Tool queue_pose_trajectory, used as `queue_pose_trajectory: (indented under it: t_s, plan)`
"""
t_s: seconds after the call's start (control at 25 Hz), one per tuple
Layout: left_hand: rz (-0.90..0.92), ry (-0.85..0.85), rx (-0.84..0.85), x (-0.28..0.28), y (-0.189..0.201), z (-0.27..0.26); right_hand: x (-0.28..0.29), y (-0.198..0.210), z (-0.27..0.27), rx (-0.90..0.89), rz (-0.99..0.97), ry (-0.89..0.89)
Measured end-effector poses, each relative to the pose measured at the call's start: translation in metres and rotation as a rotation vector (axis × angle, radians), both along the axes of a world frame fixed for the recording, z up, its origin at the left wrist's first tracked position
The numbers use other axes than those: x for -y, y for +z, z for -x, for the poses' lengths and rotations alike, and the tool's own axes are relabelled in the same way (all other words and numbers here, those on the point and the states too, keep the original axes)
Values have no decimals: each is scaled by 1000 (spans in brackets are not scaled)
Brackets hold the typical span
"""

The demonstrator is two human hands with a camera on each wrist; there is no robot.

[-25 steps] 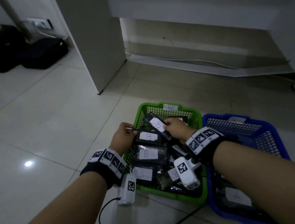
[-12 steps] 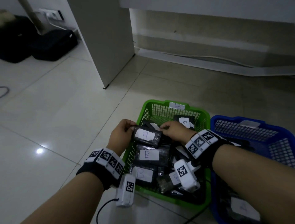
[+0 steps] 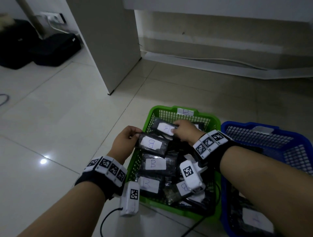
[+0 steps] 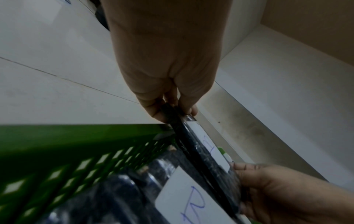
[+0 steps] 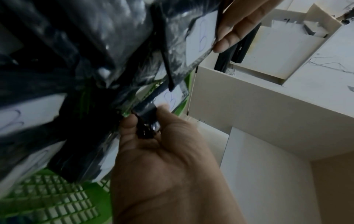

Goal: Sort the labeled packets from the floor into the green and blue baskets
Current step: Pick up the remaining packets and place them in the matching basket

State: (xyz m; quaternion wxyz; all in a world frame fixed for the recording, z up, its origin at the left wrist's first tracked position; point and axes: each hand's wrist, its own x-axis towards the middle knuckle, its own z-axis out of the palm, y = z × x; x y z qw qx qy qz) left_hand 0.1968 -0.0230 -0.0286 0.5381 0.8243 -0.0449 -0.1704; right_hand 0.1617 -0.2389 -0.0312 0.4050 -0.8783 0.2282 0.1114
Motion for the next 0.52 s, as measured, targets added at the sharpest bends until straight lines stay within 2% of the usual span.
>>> queue_pose_trajectory:
  t_s: [0.08,0.16,0.36,0.52]
  plan:
    - [-33,-37,19,7,3,4,15,3,-5,62,149,-13]
    - [-42,-77,26,13,8,7,26,0,-11,111,206,-15]
    - [50,-88,-39,13,19,8,17,-23,-23,221,141,-33]
    - [74,-71,-73,10,15,5,13,-30,-20,231,121,-90]
